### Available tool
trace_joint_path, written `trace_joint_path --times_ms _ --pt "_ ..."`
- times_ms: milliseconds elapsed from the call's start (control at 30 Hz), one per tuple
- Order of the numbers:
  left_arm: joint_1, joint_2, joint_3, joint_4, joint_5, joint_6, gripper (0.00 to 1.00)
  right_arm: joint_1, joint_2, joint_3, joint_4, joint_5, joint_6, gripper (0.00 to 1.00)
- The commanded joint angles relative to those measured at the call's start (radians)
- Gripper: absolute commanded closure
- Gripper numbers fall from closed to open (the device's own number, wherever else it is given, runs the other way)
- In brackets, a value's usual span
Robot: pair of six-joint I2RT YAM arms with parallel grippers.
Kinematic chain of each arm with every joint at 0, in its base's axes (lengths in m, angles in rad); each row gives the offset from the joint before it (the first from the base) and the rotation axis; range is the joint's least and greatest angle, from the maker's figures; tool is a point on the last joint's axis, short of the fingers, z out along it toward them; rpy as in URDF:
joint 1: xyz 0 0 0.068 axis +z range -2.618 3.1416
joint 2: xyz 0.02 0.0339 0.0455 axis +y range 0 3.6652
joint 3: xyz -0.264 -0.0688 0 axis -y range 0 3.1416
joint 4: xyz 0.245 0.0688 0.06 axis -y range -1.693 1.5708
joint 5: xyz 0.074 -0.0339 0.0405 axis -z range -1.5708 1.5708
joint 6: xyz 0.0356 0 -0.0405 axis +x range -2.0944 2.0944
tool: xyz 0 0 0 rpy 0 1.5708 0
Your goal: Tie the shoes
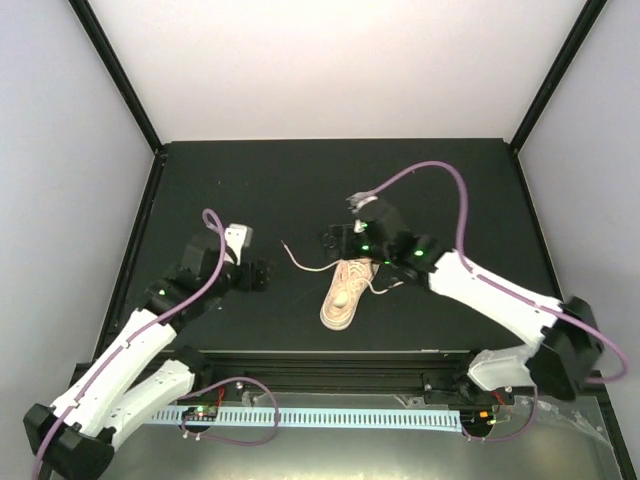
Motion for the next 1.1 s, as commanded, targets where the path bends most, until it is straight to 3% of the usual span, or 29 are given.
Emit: trace_joint_path --times_ms 0,167,333,633,1067 --pt "-0.158 -0.005 -0.059 0.045 0.011 -0.262 0.06 -0.124 -0.175 -0.115 -0.067 0.108 -0.025 0.02" --pt "-0.338 0.145 -0.066 0.226 0.006 -0.348 0.08 -0.293 -0.33 -0.27 -0.09 0.0 -0.027 0.0" --pt "-0.393 0.387 0.015 0.285 0.078 -0.341 0.17 -0.316 -0.445 -0.335 -0.153 -0.042 -0.057 0.0" --pt "-0.407 0.622 0.139 0.316 0.113 -0.303 0.28 -0.319 -0.613 -0.475 -0.184 -0.023 -0.027 0.0" --pt "-0.414 0.759 0.187 0.313 0.156 -0.309 0.37 -0.319 -0.617 -0.488 -0.197 0.066 0.009 0.0"
